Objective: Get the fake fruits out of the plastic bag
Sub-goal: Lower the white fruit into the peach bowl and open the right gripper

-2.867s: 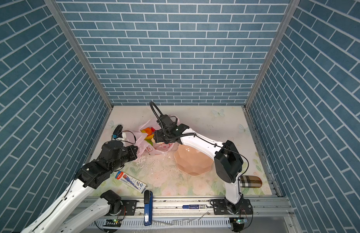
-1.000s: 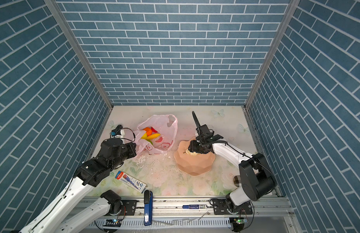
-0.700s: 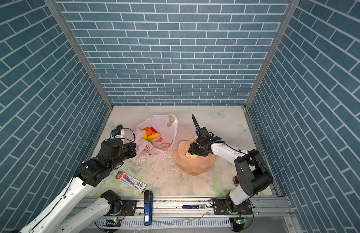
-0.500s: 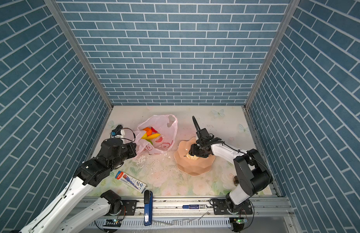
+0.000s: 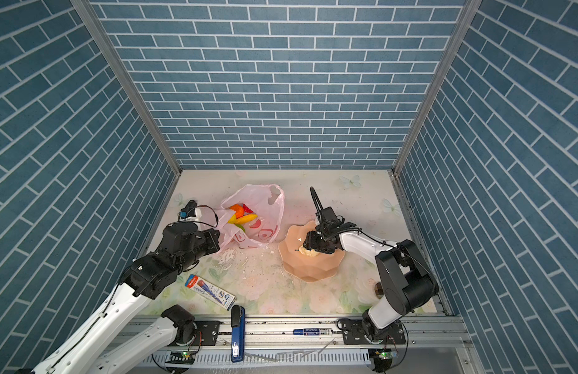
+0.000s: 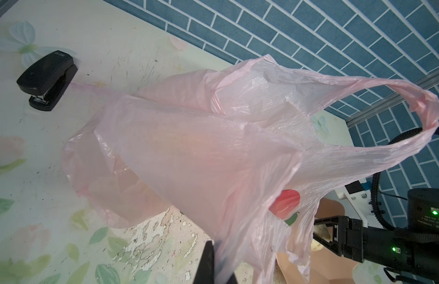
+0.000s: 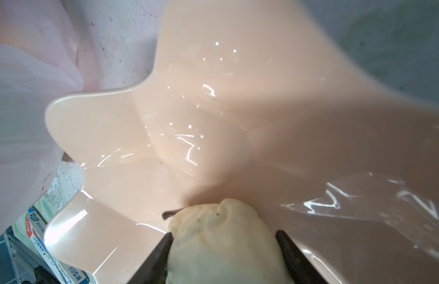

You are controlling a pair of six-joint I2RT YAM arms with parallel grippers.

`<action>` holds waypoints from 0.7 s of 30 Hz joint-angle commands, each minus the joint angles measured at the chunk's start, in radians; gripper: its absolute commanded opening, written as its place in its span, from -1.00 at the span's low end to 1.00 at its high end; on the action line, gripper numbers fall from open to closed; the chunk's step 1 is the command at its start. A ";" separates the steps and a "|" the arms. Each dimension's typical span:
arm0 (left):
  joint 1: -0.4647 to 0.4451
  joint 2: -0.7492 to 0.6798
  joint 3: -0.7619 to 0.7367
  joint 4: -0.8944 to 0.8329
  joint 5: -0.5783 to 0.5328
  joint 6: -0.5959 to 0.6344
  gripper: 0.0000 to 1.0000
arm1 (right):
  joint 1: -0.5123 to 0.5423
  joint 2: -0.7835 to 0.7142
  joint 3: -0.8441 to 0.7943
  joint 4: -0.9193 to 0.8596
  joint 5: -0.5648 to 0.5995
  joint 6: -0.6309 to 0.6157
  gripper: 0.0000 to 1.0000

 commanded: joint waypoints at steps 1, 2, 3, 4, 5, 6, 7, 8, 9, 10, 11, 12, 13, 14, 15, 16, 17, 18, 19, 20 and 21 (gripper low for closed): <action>0.004 -0.009 0.004 -0.006 0.001 0.004 -0.87 | -0.003 -0.022 -0.034 -0.056 0.059 0.015 0.32; 0.004 -0.011 0.005 -0.007 0.002 0.005 -0.87 | -0.004 -0.028 -0.034 -0.061 0.065 0.015 0.37; 0.004 -0.011 0.003 -0.007 0.002 0.004 -0.87 | -0.003 -0.035 -0.034 -0.064 0.069 0.015 0.41; 0.004 -0.010 0.003 -0.007 0.002 0.006 -0.87 | -0.003 -0.040 -0.034 -0.069 0.072 0.015 0.44; 0.003 -0.011 0.003 -0.008 0.002 0.007 -0.87 | -0.004 -0.046 -0.032 -0.075 0.077 0.013 0.47; 0.004 -0.011 0.001 -0.006 0.000 0.007 -0.87 | -0.003 -0.053 -0.032 -0.080 0.081 0.012 0.49; 0.003 -0.011 0.002 -0.005 0.002 0.007 -0.87 | -0.003 -0.059 -0.031 -0.084 0.085 0.012 0.52; 0.004 -0.011 0.001 -0.006 0.001 0.007 -0.87 | -0.004 -0.067 -0.032 -0.091 0.088 0.011 0.57; 0.004 -0.012 0.002 -0.005 0.001 0.007 -0.86 | -0.003 -0.072 -0.030 -0.099 0.094 0.011 0.60; 0.004 -0.011 0.002 -0.004 0.003 0.006 -0.87 | -0.004 -0.079 -0.029 -0.105 0.099 0.009 0.62; 0.004 -0.012 0.001 -0.004 0.003 0.007 -0.87 | -0.004 -0.085 -0.026 -0.116 0.108 0.007 0.64; 0.003 -0.012 0.001 -0.003 0.003 0.007 -0.87 | -0.003 -0.091 -0.022 -0.130 0.118 0.005 0.65; 0.003 -0.014 0.003 -0.005 0.003 0.008 -0.86 | -0.003 -0.099 -0.018 -0.140 0.127 0.003 0.66; 0.004 -0.014 0.005 -0.006 0.004 0.010 -0.87 | -0.003 -0.111 -0.013 -0.158 0.139 -0.007 0.67; 0.004 -0.015 0.008 -0.012 0.005 0.012 -0.87 | -0.003 -0.124 -0.006 -0.175 0.149 -0.013 0.67; 0.004 -0.017 0.012 -0.020 0.006 0.015 -0.87 | -0.003 -0.137 0.001 -0.193 0.160 -0.017 0.67; 0.004 -0.017 0.016 -0.032 0.012 0.020 -0.87 | -0.004 -0.159 0.012 -0.215 0.169 -0.026 0.66; 0.004 -0.018 0.020 -0.045 0.019 0.027 -0.87 | -0.002 -0.184 0.021 -0.233 0.171 -0.038 0.64; 0.004 -0.019 0.026 -0.064 0.028 0.031 -0.87 | -0.001 -0.211 0.029 -0.246 0.169 -0.046 0.61; 0.004 -0.020 0.031 -0.086 0.043 0.035 -0.87 | 0.002 -0.241 0.041 -0.264 0.168 -0.058 0.54; 0.004 -0.021 0.036 -0.111 0.059 0.039 -0.87 | 0.008 -0.275 0.060 -0.283 0.170 -0.074 0.49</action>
